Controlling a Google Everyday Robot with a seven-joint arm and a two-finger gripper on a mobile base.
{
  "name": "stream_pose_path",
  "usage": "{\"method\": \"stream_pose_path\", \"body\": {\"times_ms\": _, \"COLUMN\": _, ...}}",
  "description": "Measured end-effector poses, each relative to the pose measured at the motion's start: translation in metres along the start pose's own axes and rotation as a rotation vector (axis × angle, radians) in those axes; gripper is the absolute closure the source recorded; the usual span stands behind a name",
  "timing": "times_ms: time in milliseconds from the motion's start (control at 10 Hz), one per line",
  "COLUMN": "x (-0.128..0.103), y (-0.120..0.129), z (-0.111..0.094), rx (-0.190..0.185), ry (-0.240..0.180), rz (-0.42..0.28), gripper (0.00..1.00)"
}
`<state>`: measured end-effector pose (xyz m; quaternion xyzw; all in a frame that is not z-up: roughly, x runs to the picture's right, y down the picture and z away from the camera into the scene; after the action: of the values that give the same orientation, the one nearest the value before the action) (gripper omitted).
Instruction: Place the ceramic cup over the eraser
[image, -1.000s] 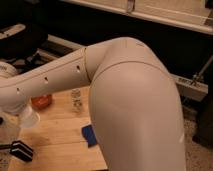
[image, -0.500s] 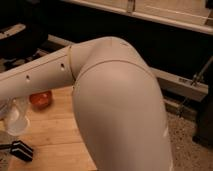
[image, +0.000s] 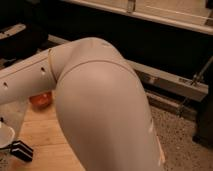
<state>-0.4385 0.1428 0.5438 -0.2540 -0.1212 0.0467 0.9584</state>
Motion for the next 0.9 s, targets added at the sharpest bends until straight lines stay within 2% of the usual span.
{"method": "stream_pose_path", "body": {"times_ms": 300, "x": 0.012, "y": 0.011, "z": 0.012, "rx": 0.008, "ry": -0.016, "rz": 0.017, "gripper": 1.0}}
{"method": "stream_pose_path", "body": {"times_ms": 500, "x": 0.023, "y": 0.012, "z": 0.012, "rx": 0.032, "ry": -0.027, "rz": 0.042, "gripper": 1.0}}
{"method": "stream_pose_path", "body": {"times_ms": 700, "x": 0.036, "y": 0.011, "z": 0.01, "rx": 0.05, "ry": -0.019, "rz": 0.068, "gripper": 1.0}}
{"method": "stream_pose_path", "body": {"times_ms": 900, "x": 0.044, "y": 0.015, "z": 0.007, "rx": 0.041, "ry": -0.005, "rz": 0.079, "gripper": 1.0}}
